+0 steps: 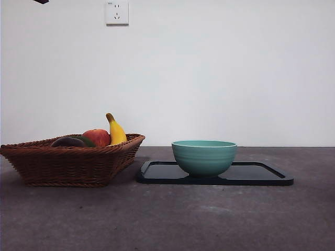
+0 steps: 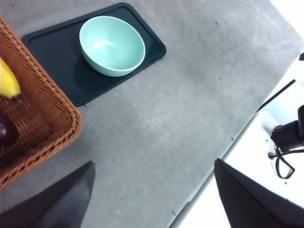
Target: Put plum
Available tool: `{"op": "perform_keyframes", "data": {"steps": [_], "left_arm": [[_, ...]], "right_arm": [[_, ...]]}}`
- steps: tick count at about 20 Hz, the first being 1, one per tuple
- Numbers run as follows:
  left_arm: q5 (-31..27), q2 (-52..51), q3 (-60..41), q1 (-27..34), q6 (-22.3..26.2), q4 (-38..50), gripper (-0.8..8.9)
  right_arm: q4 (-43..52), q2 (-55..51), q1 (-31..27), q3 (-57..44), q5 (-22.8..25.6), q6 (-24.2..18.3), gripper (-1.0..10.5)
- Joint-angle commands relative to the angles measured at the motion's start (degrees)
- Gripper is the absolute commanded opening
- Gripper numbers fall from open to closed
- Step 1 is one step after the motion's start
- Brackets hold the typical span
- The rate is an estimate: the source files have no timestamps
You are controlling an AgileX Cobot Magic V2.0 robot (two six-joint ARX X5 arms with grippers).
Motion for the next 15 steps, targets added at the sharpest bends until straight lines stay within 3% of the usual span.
{"op": "perform_keyframes", "data": {"steps": [1,5,8,11,15], "left_arm": [[0.31,0.42,1.03,-0.24,1.01,0.22,4.05],[0.31,0.42,1.03,-0.24,0.96,0.39,4.05],[0.31,0.42,1.03,-0.24,0.96,0.59,4.05],[0.31,0.42,1.03,-0.24,0.92,1.79,4.05],[0.31,0.39,1.03,-0.24,0.92,1.92,4.05]], "right_arm": [[0.66,0.68,0.39,0.35,0.11,1.51,1.7],[4.33,2.36,0.33,0.37,2.16,6.03,1.7],[9.05,6.25,0.07,1.49,6.95,10.84,1.7],[10.62,12.5,-1.31,5.46,10.86,11.08,2.4],[10.84,23.5,-5.42,13.16,11.87,9.7,2.8]]}}
